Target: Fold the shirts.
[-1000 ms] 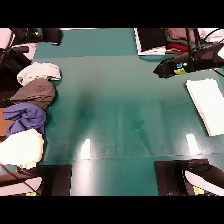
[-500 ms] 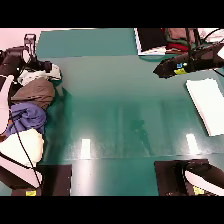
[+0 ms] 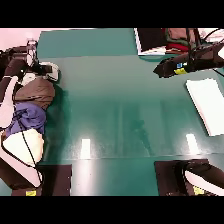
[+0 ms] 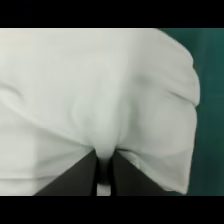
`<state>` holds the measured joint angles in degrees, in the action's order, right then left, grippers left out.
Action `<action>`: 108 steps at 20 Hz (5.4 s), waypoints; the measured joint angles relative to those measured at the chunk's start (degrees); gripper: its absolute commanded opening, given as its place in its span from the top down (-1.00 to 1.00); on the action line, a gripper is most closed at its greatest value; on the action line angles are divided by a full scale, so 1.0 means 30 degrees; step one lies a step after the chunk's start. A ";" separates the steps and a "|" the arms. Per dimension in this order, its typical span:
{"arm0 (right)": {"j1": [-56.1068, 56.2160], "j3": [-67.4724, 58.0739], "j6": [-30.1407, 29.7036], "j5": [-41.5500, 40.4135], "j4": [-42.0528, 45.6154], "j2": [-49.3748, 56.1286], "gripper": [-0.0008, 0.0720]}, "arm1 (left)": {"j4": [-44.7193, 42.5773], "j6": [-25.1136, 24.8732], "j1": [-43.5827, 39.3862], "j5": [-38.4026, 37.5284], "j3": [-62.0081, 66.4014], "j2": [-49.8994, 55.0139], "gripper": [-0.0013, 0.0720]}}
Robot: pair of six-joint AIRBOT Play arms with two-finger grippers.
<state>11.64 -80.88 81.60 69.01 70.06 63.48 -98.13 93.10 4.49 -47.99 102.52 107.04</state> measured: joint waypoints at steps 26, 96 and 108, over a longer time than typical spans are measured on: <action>0.0000 -0.8488 -0.0007 -0.1268 0.0211 -0.2535 0.92 | 0.5472 -0.3781 -1.3027 -0.4641 -0.3643 -1.1548 -0.59; -0.7563 -0.3315 0.0466 0.1559 0.3708 -0.6353 0.92 | 0.6564 -0.5064 -0.6331 -0.0168 -0.2404 -2.0356 0.90; -0.6805 -0.3395 0.0692 0.5807 0.3643 -0.2688 0.92 | 0.6674 -0.4561 -0.6324 -0.7089 -0.5916 -1.9241 0.90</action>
<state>-8.78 -91.07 83.68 86.43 80.99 55.42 -78.11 79.42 -14.48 -69.25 84.77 49.32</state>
